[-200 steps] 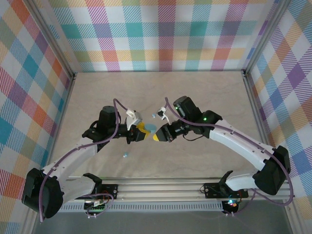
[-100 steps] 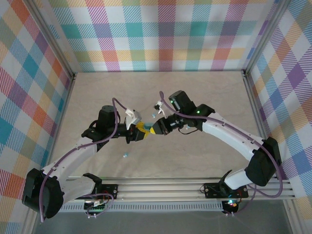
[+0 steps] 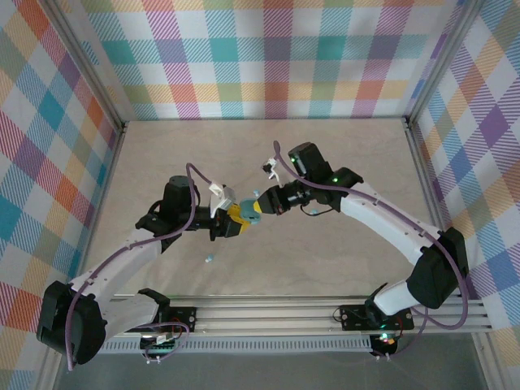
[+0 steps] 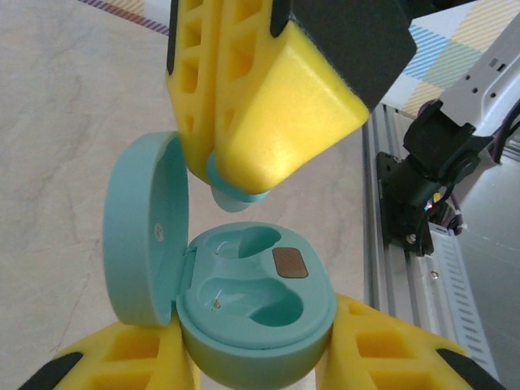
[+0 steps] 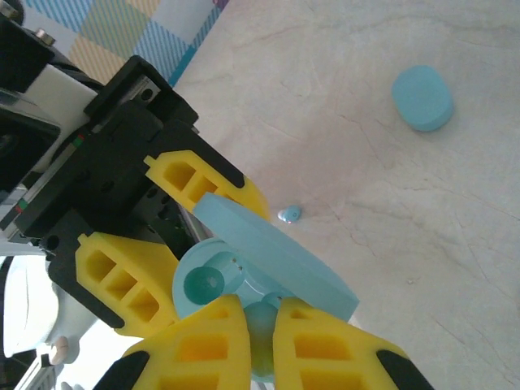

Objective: Insert the wireless bluetooth earbuds into the charging case

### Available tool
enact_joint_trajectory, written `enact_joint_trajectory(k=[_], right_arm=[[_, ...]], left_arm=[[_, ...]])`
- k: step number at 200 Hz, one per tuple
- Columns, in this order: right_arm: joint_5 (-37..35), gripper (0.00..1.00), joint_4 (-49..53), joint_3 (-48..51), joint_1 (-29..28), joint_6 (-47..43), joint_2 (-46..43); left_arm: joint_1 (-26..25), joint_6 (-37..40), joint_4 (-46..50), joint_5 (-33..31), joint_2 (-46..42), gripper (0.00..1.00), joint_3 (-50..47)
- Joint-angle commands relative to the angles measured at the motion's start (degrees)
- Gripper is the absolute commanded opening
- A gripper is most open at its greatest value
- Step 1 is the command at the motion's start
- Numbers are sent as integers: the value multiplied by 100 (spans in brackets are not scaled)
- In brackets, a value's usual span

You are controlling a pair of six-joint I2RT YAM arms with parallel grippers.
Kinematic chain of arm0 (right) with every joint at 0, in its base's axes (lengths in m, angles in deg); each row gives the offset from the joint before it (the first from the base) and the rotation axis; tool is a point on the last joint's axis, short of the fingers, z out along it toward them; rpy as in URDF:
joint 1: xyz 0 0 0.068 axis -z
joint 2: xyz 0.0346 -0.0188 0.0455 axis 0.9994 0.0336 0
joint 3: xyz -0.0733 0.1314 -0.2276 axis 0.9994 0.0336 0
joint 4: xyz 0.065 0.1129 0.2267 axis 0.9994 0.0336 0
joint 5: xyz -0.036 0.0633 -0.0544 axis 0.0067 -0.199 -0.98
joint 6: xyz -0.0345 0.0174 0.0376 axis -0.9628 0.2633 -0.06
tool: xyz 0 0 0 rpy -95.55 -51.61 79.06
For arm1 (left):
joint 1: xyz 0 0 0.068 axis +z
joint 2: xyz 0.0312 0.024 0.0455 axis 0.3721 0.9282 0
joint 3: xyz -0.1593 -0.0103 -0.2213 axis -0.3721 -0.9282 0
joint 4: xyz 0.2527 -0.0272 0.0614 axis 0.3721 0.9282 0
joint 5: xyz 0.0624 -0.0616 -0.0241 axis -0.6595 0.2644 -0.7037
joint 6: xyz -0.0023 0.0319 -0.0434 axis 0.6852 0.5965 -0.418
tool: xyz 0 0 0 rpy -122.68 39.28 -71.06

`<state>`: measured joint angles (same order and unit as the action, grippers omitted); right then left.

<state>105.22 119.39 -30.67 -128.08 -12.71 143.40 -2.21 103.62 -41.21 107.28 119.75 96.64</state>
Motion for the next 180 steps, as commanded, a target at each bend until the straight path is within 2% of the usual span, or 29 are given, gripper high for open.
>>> enact_joint_trajectory(k=[1,46,99,130,180], right_arm=[[594,0,-469,96,93,114,26],[1191,0,-789,474,248,406,-210],[1249,0,-1341,914,260,905,-475],[1106,0,-1378,992,257,922,-517],[1117,1,-1514,1119,257,1064,-544]], left_arm=[[24,167,-193,673,-5,1,126],[25,326,-331,898,-15,1,201],[28,201,-484,837,83,1,286],[25,-12,-849,768,21,1,189],[24,-94,-918,750,-42,1,172]])
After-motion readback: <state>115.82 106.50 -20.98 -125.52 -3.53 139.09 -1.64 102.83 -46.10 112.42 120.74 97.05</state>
